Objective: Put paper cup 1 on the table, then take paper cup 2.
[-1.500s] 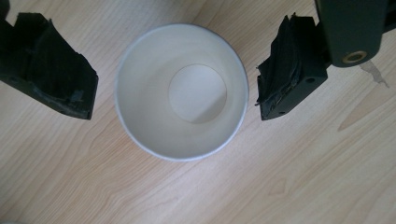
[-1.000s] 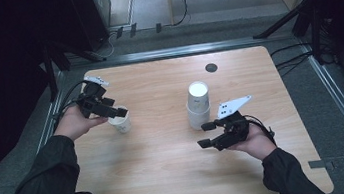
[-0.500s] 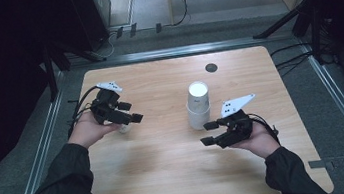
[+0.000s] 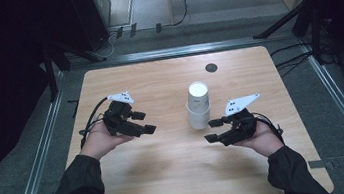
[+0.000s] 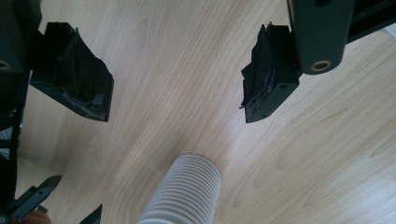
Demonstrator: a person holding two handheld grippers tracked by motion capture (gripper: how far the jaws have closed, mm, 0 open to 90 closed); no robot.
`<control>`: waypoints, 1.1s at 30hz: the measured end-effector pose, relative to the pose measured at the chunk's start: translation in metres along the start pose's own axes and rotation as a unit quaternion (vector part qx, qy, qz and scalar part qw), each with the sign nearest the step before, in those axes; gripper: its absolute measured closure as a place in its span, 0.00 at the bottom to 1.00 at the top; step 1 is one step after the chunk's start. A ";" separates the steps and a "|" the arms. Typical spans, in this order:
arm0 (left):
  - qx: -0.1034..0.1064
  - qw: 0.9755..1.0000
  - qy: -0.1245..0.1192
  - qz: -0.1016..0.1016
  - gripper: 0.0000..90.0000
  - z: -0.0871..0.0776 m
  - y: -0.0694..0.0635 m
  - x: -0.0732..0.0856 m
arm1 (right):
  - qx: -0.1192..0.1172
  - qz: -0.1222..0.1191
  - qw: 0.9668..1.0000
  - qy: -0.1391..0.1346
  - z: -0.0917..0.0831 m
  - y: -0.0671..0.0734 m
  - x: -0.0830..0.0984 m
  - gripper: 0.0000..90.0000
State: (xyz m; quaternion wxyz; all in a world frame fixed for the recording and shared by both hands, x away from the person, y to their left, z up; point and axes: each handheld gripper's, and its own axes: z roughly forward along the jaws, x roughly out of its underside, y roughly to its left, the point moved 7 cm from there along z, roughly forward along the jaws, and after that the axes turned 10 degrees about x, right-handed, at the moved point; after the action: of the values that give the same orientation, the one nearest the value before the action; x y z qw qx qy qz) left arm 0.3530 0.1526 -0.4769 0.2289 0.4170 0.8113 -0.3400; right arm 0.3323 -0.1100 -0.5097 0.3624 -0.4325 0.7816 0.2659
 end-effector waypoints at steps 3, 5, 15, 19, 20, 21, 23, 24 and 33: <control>0.001 1.000 -0.012 0.000 0.28 0.005 -0.004 0.003 | 0.002 0.003 1.000 -0.002 -0.002 -0.002 0.000 0.46; 0.004 1.000 -0.023 0.000 0.28 0.008 -0.007 0.004 | 0.009 -0.004 1.000 -0.004 -0.003 -0.004 -0.001 0.46; 0.008 1.000 -0.014 0.008 0.28 0.021 -0.017 0.014 | 0.012 0.002 1.000 -0.007 -0.013 -0.012 -0.001 0.46; 0.010 1.000 -0.012 0.010 0.28 0.022 -0.021 0.020 | 0.010 0.010 1.000 -0.006 -0.017 -0.015 0.001 0.45; 0.010 1.000 -0.013 0.009 0.28 0.024 -0.021 0.021 | 0.010 0.010 1.000 -0.005 -0.018 -0.016 0.001 0.45; 0.011 1.000 -0.011 0.009 0.28 0.025 -0.022 0.022 | 0.011 0.013 1.000 -0.005 -0.018 -0.017 0.002 0.45; 0.011 1.000 -0.006 0.014 0.28 0.028 -0.024 0.024 | 0.010 0.019 1.000 -0.003 -0.019 -0.019 0.002 0.45; 0.013 1.000 -0.003 0.017 0.28 0.029 -0.025 0.025 | 0.010 0.021 1.000 -0.003 -0.020 -0.019 0.002 0.45; 0.023 1.000 -0.003 0.021 0.28 0.033 -0.028 0.027 | 0.018 0.018 1.000 -0.005 -0.020 -0.025 -0.001 0.44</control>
State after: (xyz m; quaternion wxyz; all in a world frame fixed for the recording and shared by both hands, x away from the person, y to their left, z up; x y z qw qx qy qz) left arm 0.3176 0.1299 -0.5067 0.2291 0.4378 0.7937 -0.3547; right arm 0.3477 -0.1358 -0.4993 0.3696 -0.4100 0.7922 0.2603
